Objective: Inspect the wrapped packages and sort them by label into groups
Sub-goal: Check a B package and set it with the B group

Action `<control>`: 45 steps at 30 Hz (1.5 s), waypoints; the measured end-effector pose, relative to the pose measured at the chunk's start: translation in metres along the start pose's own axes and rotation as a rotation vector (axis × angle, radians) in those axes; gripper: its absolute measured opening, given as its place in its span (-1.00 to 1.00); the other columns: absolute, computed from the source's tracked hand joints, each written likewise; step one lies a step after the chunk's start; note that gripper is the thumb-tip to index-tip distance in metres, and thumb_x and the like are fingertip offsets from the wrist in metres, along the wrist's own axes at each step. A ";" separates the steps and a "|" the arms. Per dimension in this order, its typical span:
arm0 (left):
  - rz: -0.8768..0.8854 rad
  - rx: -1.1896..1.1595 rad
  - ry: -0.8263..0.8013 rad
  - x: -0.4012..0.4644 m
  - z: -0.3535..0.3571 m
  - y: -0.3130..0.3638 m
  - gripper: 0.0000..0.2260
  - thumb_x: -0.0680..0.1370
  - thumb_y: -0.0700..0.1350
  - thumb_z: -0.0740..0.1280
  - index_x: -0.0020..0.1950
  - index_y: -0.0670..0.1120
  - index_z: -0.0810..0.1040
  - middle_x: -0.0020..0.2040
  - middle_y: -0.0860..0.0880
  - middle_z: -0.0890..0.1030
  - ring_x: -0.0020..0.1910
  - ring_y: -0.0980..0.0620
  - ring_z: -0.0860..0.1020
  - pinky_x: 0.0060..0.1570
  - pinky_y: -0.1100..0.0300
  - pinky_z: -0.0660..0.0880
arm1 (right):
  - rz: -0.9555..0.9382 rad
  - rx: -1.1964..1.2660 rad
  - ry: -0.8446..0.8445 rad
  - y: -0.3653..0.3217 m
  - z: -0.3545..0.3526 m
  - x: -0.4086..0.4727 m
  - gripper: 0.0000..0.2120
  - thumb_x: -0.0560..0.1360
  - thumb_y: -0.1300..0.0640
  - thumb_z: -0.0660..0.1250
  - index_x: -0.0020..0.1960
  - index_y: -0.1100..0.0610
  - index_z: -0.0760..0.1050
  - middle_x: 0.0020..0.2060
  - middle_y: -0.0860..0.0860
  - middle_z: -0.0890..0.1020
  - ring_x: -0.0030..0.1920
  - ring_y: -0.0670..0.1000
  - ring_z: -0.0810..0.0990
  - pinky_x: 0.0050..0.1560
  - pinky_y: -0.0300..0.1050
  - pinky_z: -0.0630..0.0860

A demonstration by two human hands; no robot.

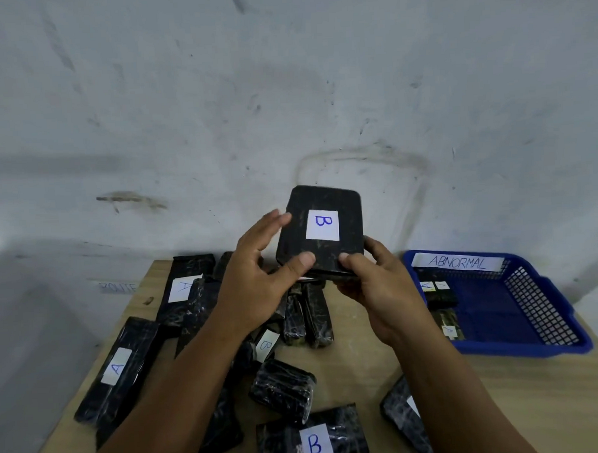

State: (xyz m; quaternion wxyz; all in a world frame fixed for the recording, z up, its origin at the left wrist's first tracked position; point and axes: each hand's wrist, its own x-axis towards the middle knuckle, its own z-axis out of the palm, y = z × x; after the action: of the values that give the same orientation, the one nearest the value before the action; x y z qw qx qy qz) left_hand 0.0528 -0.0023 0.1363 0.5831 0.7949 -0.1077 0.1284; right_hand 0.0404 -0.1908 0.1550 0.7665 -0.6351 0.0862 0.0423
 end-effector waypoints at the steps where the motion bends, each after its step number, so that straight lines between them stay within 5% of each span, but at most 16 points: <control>1: -0.093 -0.015 0.045 0.000 0.001 0.001 -0.42 0.49 0.20 0.48 0.48 0.17 0.45 0.49 0.19 0.43 0.50 0.23 0.34 0.43 0.21 0.31 | -0.010 0.002 -0.012 0.002 0.000 0.000 -0.68 0.64 0.29 0.31 0.34 0.03 0.49 -0.17 -0.06 0.78 -0.19 -0.13 0.75 -0.21 -0.30 0.61; 5: -0.387 -0.032 0.096 0.005 0.000 0.007 -0.49 0.56 0.08 0.43 0.51 0.12 0.44 0.19 0.14 0.66 0.17 0.15 0.63 0.24 0.08 0.52 | -0.015 -0.052 -0.051 0.011 0.002 0.000 -0.61 0.63 0.31 0.34 0.38 -0.02 0.46 -0.07 0.05 0.78 -0.10 -0.05 0.77 -0.20 -0.28 0.63; 8: -0.435 -0.117 0.049 0.004 -0.002 0.007 -0.76 0.59 -0.05 0.41 0.25 0.06 0.67 -0.07 0.13 0.75 -0.10 0.16 0.72 0.00 0.14 0.59 | -0.011 -0.068 -0.052 0.012 0.003 0.001 -0.68 0.63 0.23 0.36 0.27 -0.11 0.47 -0.14 -0.03 0.77 -0.18 -0.14 0.75 -0.31 -0.34 0.58; 11: -0.420 -0.115 -0.007 0.000 -0.001 0.004 -0.79 0.57 -0.10 0.44 0.19 0.06 0.70 -0.07 0.13 0.76 -0.11 0.18 0.72 -0.03 0.20 0.56 | 0.015 -0.009 -0.015 0.011 0.003 0.005 -0.71 0.61 0.09 0.42 0.31 0.00 0.53 -0.07 -0.04 0.79 -0.08 -0.06 0.77 -0.19 -0.19 0.65; 17: -0.462 -0.175 -0.110 0.001 0.000 0.007 -0.84 0.56 -0.07 0.44 0.12 0.03 0.71 -0.07 0.08 0.76 -0.09 0.10 0.73 0.04 0.11 0.61 | 0.009 0.002 0.034 0.013 -0.002 0.010 -0.75 0.61 0.23 0.42 0.28 0.15 0.59 -0.04 0.08 0.78 -0.06 0.09 0.78 -0.15 -0.06 0.70; 27: -0.395 -0.275 0.158 0.016 -0.003 0.005 -0.90 0.57 -0.10 0.45 0.07 0.03 0.68 -0.09 0.04 0.75 -0.12 0.11 0.72 -0.06 0.14 0.62 | 0.039 -0.119 -0.102 0.015 -0.005 0.006 -0.70 0.59 0.26 0.43 0.30 0.08 0.61 0.00 0.09 0.78 -0.01 0.14 0.78 0.00 0.06 0.70; 30: -0.415 -0.328 0.247 0.013 0.000 0.001 -0.96 0.56 -0.15 0.46 0.00 -0.08 0.69 -0.17 0.01 0.75 -0.20 0.07 0.72 -0.22 0.21 0.60 | 0.025 -0.086 -0.039 0.012 -0.002 0.004 -0.54 0.55 0.14 0.49 0.43 0.02 0.51 0.05 0.07 0.76 0.00 0.06 0.77 -0.04 -0.03 0.70; 34: -0.529 -0.548 0.453 0.015 0.006 -0.008 -0.85 0.56 -0.12 0.48 0.08 -0.12 0.62 -0.06 -0.06 0.74 -0.07 -0.04 0.73 -0.07 0.07 0.64 | -0.015 -0.012 0.135 0.015 -0.003 0.006 -0.16 0.47 -0.05 0.54 0.63 -0.06 0.20 0.17 -0.01 0.66 0.18 0.00 0.68 0.37 0.19 0.53; 36: -0.568 -0.626 0.498 0.015 0.008 -0.010 -0.80 0.55 -0.10 0.49 0.11 -0.12 0.59 0.01 -0.09 0.74 -0.01 -0.06 0.73 0.02 0.00 0.65 | 0.010 0.008 0.110 0.016 -0.001 0.003 -0.24 0.52 0.01 0.52 0.61 -0.05 0.23 0.11 -0.02 0.70 0.12 -0.05 0.70 0.26 0.06 0.58; 39: -0.555 -0.645 0.492 0.011 0.011 -0.008 -0.72 0.53 -0.10 0.51 0.18 -0.14 0.57 0.05 -0.10 0.73 0.00 -0.05 0.73 -0.02 0.03 0.65 | -0.013 0.068 0.069 0.017 0.001 0.002 -0.57 0.60 0.22 0.42 0.44 0.11 0.47 -0.10 -0.04 0.78 -0.14 -0.14 0.75 -0.19 -0.30 0.61; 43: -0.578 -0.638 0.389 0.010 0.007 -0.004 -0.76 0.55 -0.07 0.48 0.17 -0.10 0.57 -0.04 -0.03 0.74 -0.20 0.12 0.73 -0.35 0.27 0.59 | -0.069 0.074 0.059 0.016 -0.005 0.005 -0.71 0.61 0.37 0.35 0.32 0.22 0.58 -0.04 0.11 0.78 -0.08 0.01 0.77 -0.07 -0.21 0.67; 45: -0.573 -0.596 0.345 0.012 0.002 -0.008 -0.79 0.56 -0.06 0.46 0.16 -0.08 0.62 -0.07 -0.03 0.76 -0.15 0.05 0.74 -0.34 0.23 0.59 | -0.079 0.011 0.024 0.016 -0.008 0.005 -0.68 0.61 0.38 0.34 0.33 0.19 0.59 -0.01 0.12 0.78 -0.03 0.05 0.77 -0.02 -0.17 0.69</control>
State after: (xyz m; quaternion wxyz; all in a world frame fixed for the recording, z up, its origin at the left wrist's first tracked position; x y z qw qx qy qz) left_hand 0.0668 -0.0021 0.1331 0.8082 0.5568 0.1836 0.0558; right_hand 0.0423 -0.1957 0.1375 0.7700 -0.6342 0.0705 0.0040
